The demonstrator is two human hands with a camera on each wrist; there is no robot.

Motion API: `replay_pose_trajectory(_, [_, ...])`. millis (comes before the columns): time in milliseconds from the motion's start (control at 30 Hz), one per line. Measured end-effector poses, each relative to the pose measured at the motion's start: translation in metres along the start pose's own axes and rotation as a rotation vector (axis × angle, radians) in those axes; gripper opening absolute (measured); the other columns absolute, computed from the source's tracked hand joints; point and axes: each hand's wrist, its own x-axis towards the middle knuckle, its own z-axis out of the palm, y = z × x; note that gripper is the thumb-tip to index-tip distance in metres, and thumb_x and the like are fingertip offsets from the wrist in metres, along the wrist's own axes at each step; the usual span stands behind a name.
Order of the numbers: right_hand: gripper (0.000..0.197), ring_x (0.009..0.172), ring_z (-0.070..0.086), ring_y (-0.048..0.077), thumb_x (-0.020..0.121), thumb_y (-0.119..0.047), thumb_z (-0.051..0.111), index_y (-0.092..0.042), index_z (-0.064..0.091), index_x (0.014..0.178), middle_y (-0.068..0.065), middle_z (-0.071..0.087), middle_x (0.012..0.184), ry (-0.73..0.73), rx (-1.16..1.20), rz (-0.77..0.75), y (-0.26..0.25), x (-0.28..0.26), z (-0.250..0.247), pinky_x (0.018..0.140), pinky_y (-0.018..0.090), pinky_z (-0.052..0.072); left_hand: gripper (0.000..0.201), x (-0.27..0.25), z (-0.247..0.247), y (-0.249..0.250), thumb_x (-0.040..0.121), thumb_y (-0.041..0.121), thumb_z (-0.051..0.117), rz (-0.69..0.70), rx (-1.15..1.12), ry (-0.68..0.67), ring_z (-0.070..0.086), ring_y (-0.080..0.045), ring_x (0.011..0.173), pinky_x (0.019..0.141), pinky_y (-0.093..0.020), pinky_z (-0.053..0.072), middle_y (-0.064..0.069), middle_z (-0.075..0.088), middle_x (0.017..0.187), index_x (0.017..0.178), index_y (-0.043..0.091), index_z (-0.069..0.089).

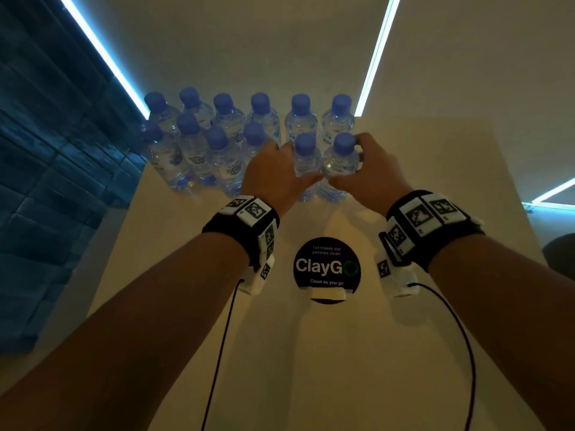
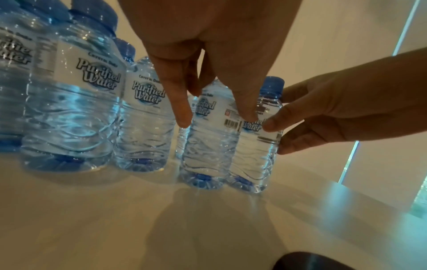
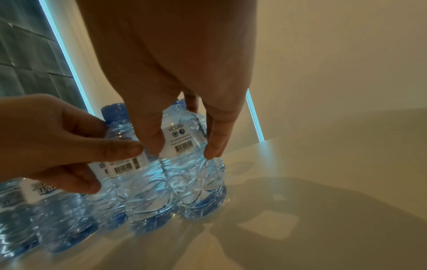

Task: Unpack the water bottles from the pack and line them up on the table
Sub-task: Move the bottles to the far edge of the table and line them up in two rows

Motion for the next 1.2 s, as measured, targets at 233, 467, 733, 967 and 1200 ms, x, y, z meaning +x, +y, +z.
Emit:
replay_pose_trajectory(233, [0.067, 0.085, 0.063, 0.024, 0.068, -0.048, 0.078, -0.016, 0.049, 0.119, 0.005, 0.067, 0.097, 0.042, -0.025, 0.006, 0.003, 0.017, 0.007, 0.068, 0.03, 0.042, 0.057, 0.005, 0.005, -0.002, 0.08, 0.055, 0.069, -0.013, -0.058, 0.019, 0.063, -0.025, 0.089, 0.073, -0.034, 0.05, -0.008, 0.066, 0.1, 0.115, 0.013, 0.054])
replay_pose_trajectory(467, [0.078, 0.08, 0.061, 0.016, 0.065, -0.047, 0.082, -0.019, 0.043, 0.126, 0.002, 0.063, 0.096, 0.069, 0.009, 0.001, 0.012, 0.017, 0.01, 0.066, 0.024, 0.045, 0.036, -0.02, -0.008, -0.019, 0.082, 0.029, 0.072, 0.036, -0.258, 0.042, 0.06, -0.013, 0.077, 0.07, -0.027, 0.051, 0.001, 0.064, 0.087, 0.111, 0.017, 0.053])
replay_pose_trajectory(733, [0.045, 0.071, 0.055, 0.019, 0.07, -0.05, 0.077, -0.013, 0.056, 0.084, -0.002, 0.058, 0.076, 0.043, -0.075, 0.185, 0.031, -0.009, 0.023, 0.064, 0.031, 0.04, 0.029, -0.03, -0.053, -0.102, 0.085, 0.036, 0.067, 0.039, 0.244, -0.272, 0.058, -0.027, 0.073, 0.067, -0.032, 0.043, -0.003, 0.054, 0.07, 0.067, 0.017, 0.054])
replay_pose_trajectory(967, [0.046, 0.062, 0.051, 0.018, 0.064, -0.044, 0.083, -0.016, 0.049, 0.079, 0.004, 0.056, 0.075, 0.271, 0.013, -0.097, -0.002, -0.005, 0.0, 0.061, 0.034, 0.048, 0.033, -0.013, -0.051, -0.111, 0.096, 0.031, 0.054, 0.049, 0.213, -0.259, 0.063, -0.032, 0.084, 0.069, -0.029, 0.035, -0.017, 0.068, 0.088, 0.086, 0.002, 0.068])
replay_pose_trajectory(1200, [0.076, 0.08, 0.059, 0.018, 0.057, -0.052, 0.086, -0.02, 0.042, 0.11, 0.004, 0.049, 0.111, 0.21, -0.16, -0.114, -0.006, -0.007, -0.001, 0.07, 0.033, 0.055, 0.033, -0.005, -0.037, -0.121, 0.097, 0.03, 0.053, 0.035, 0.149, -0.234, 0.064, -0.033, 0.083, 0.068, -0.03, 0.035, -0.017, 0.069, 0.087, 0.091, 0.001, 0.067])
